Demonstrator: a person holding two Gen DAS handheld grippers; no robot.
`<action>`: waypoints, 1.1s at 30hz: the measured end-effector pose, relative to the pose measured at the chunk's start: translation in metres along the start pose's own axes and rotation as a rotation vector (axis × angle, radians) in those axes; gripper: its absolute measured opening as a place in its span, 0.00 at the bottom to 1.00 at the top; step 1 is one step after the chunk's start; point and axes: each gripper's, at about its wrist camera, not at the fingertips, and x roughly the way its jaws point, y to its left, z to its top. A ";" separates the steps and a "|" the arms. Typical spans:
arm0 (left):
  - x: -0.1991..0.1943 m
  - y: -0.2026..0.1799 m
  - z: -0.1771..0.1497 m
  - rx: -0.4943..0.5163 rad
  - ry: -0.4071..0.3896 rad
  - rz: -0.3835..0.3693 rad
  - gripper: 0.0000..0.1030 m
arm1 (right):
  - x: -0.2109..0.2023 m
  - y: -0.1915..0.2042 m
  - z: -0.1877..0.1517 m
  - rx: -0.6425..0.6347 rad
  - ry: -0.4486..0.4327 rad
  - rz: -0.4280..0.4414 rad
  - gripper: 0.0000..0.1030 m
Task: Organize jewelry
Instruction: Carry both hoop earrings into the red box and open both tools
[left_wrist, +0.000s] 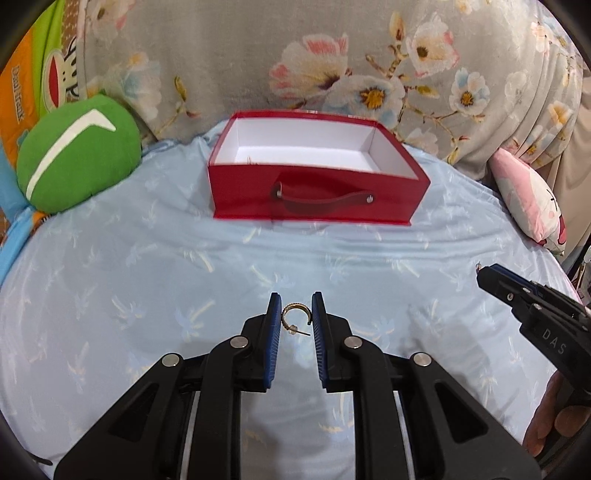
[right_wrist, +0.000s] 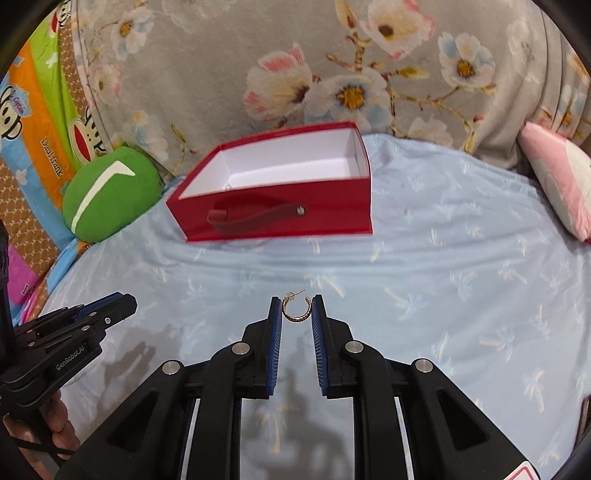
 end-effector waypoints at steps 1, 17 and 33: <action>-0.001 0.000 0.005 0.004 -0.011 0.004 0.16 | 0.000 0.000 0.007 -0.003 -0.011 0.004 0.15; 0.011 0.003 0.101 0.051 -0.143 0.117 0.16 | 0.019 -0.001 0.104 -0.013 -0.155 0.019 0.15; 0.093 0.012 0.186 0.068 -0.162 0.257 0.16 | 0.099 -0.018 0.197 -0.007 -0.186 0.005 0.15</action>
